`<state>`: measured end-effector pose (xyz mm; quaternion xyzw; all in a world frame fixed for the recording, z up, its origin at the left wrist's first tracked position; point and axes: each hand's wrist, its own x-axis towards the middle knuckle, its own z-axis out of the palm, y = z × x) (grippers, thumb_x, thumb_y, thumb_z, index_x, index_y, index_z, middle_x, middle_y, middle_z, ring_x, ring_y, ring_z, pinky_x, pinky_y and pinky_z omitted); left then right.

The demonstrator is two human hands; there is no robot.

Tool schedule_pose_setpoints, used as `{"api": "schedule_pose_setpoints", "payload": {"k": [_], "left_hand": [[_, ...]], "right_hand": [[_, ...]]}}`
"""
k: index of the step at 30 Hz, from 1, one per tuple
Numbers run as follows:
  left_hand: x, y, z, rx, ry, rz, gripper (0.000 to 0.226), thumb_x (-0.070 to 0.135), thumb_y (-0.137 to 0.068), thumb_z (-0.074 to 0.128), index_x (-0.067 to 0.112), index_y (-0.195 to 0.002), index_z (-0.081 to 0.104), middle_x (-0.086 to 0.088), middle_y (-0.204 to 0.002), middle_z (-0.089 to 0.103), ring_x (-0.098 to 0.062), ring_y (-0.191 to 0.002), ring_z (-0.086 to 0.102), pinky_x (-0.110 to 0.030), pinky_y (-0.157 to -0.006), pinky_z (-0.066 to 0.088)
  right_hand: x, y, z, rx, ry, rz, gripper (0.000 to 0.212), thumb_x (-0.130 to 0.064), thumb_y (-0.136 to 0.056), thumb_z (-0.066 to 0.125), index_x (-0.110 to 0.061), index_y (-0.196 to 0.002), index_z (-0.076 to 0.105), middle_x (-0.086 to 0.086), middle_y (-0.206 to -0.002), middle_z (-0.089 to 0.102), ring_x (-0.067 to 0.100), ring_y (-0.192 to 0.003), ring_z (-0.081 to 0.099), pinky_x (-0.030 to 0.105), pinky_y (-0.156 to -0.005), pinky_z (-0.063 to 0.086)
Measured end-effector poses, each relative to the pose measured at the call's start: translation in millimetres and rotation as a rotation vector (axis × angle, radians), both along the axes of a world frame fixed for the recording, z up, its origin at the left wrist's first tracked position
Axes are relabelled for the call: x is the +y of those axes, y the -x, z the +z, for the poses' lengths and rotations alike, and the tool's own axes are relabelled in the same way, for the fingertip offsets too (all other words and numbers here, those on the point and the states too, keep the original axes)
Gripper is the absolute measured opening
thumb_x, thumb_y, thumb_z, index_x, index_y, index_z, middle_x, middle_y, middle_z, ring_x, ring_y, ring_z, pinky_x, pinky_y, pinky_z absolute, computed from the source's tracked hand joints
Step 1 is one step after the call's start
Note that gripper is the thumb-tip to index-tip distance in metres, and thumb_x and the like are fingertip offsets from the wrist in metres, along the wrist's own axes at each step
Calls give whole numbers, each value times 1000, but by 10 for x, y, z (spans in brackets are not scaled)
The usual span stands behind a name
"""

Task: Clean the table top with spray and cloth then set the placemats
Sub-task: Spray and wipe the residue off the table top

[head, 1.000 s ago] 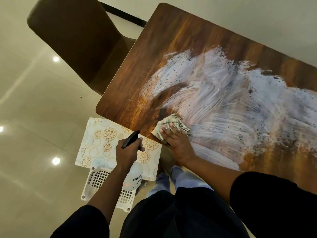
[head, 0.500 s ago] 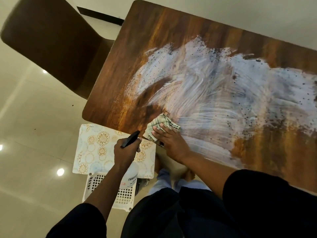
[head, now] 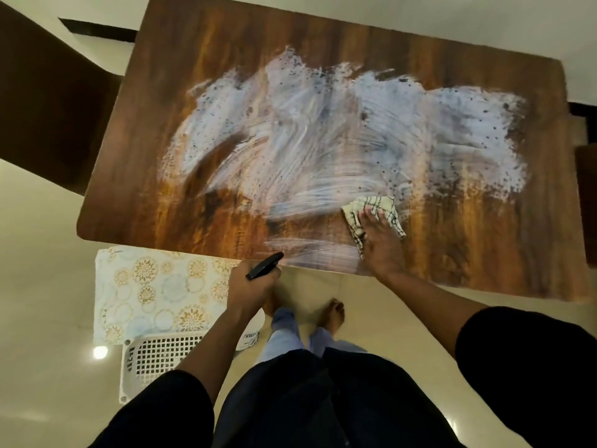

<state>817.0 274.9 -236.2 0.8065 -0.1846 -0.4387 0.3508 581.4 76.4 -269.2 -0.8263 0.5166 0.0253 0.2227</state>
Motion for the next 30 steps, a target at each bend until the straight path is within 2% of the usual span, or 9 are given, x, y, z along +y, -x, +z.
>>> {"api": "schedule_pose_setpoints", "payload": {"k": [3,5,7,10,13,17,21,26,30], "left_hand": [[-39,180,-67,-15,-63,20,46,46,-71,70,1,-68,59,-5,-52,49,-20,-51,43,-33,-53,33],[-50,247,-99,-21,-83,47,42,44,-72,71,3,-68,59,-3,-53,54,-21,-51,48,-31,-54,36],[-46,282,-126,-65,-102,47,41,44,-71,72,6,-66,57,-2,-54,53,-20,-50,47,-30,-51,34],[-60,335,-156,-152,-106,-21,44,43,-71,70,2,-61,54,-5,-52,51,-20,-47,43,-32,-51,30],[-128,414,-163,-138,-124,-10,43,44,-69,70,1,-71,66,-9,-59,60,-23,-53,51,-32,-53,35],[-293,644,-111,-71,-112,-97,33,30,-77,75,4,-66,58,-14,-58,52,-23,-54,46,-32,-50,31],[-468,919,-137,5,-112,-103,23,16,-90,77,1,-74,72,-5,-55,65,-28,-56,58,-39,-55,46],[-541,1110,-114,47,-74,-107,30,36,-77,75,8,-66,75,-9,-57,69,-28,-57,61,-41,-62,51],[-518,1122,-65,30,-81,-34,43,40,-73,74,-3,-79,70,-12,-58,64,-27,-55,58,-42,-59,50]], "right_hand": [[84,-159,28,-6,-19,-45,58,-6,-103,46,-15,-158,34,3,-164,30,29,-156,13,45,-125,24],[186,-300,94,14,-22,20,67,-9,-100,56,-20,-160,30,0,-167,25,28,-157,11,48,-124,25],[332,-422,76,6,-45,180,65,-19,-102,54,-24,-161,27,-5,-168,18,27,-157,7,49,-126,17],[565,-529,-28,-35,-81,393,75,1,-98,50,-28,-162,23,-10,-170,9,21,-158,-3,48,-127,7],[620,-360,-89,-106,-86,438,72,-1,-99,50,-28,-161,26,-12,-169,11,16,-158,-1,42,-125,3],[529,239,-143,-136,4,334,70,-1,-94,56,-21,-158,36,-4,-166,26,25,-156,16,48,-124,20],[316,984,-153,-73,71,88,68,1,-89,55,-15,-154,42,4,-162,38,34,-151,30,55,-113,38],[157,1468,-101,-19,68,-146,64,-9,-91,37,-14,-155,40,6,-161,38,36,-152,27,55,-116,35],[258,1319,-113,-10,74,-153,69,-1,-92,54,-15,-157,36,5,-163,34,37,-153,23,56,-118,30]]}}
